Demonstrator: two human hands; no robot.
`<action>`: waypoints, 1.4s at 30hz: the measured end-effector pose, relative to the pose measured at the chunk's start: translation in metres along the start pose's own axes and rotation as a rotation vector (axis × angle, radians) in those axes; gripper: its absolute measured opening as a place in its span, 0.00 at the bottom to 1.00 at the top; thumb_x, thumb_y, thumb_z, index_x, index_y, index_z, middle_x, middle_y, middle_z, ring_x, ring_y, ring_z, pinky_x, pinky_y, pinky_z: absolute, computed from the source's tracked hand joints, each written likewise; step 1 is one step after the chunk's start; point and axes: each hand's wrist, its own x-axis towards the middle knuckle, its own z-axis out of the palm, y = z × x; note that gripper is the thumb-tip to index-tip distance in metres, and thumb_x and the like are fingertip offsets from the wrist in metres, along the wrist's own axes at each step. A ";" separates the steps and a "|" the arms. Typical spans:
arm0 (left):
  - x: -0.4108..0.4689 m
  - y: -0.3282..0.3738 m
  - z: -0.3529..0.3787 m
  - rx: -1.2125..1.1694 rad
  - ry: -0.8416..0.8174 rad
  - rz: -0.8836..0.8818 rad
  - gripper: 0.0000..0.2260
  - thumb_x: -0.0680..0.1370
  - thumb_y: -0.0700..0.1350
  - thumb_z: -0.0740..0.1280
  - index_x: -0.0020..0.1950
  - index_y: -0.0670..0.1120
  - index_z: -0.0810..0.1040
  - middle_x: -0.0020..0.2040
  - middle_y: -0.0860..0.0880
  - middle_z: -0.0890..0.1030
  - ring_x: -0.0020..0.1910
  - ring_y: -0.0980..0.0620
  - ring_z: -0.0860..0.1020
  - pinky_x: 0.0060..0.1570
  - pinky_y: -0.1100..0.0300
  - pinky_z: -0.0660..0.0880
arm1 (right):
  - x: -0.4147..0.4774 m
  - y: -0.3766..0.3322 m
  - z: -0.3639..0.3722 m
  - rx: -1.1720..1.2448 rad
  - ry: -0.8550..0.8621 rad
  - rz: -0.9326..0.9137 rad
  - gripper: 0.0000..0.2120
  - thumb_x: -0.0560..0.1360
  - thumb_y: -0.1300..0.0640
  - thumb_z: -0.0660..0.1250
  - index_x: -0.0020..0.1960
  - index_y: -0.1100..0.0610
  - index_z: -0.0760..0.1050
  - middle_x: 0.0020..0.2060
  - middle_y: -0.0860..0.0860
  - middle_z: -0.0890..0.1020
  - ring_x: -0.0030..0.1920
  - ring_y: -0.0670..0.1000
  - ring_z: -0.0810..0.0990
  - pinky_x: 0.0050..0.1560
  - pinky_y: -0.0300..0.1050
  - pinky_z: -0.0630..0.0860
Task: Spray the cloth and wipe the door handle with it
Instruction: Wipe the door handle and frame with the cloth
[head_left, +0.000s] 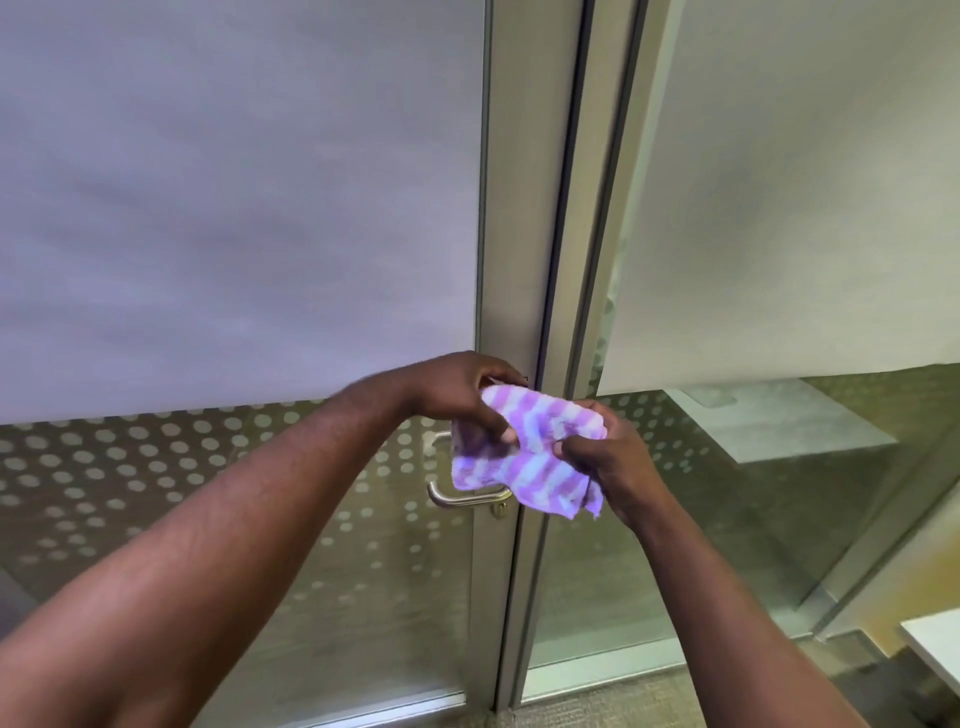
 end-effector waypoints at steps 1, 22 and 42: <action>0.000 0.003 0.002 -0.004 -0.068 -0.019 0.28 0.64 0.60 0.84 0.62 0.59 0.81 0.55 0.61 0.85 0.51 0.63 0.84 0.51 0.64 0.82 | 0.000 -0.003 0.001 -0.049 -0.032 -0.011 0.19 0.61 0.63 0.75 0.52 0.61 0.80 0.43 0.61 0.85 0.42 0.60 0.84 0.43 0.54 0.81; 0.025 0.014 0.058 0.005 0.317 0.022 0.11 0.74 0.53 0.78 0.41 0.55 0.76 0.34 0.60 0.79 0.41 0.57 0.82 0.32 0.66 0.67 | -0.005 0.045 0.033 0.527 0.151 -0.094 0.26 0.68 0.67 0.75 0.66 0.65 0.78 0.55 0.61 0.86 0.53 0.60 0.86 0.56 0.60 0.79; 0.084 -0.048 0.004 1.005 0.858 0.571 0.24 0.86 0.46 0.57 0.81 0.38 0.64 0.82 0.40 0.64 0.83 0.41 0.60 0.83 0.44 0.54 | 0.036 0.130 0.027 -1.172 0.190 -0.403 0.32 0.64 0.67 0.74 0.67 0.51 0.80 0.56 0.53 0.79 0.54 0.58 0.79 0.50 0.50 0.78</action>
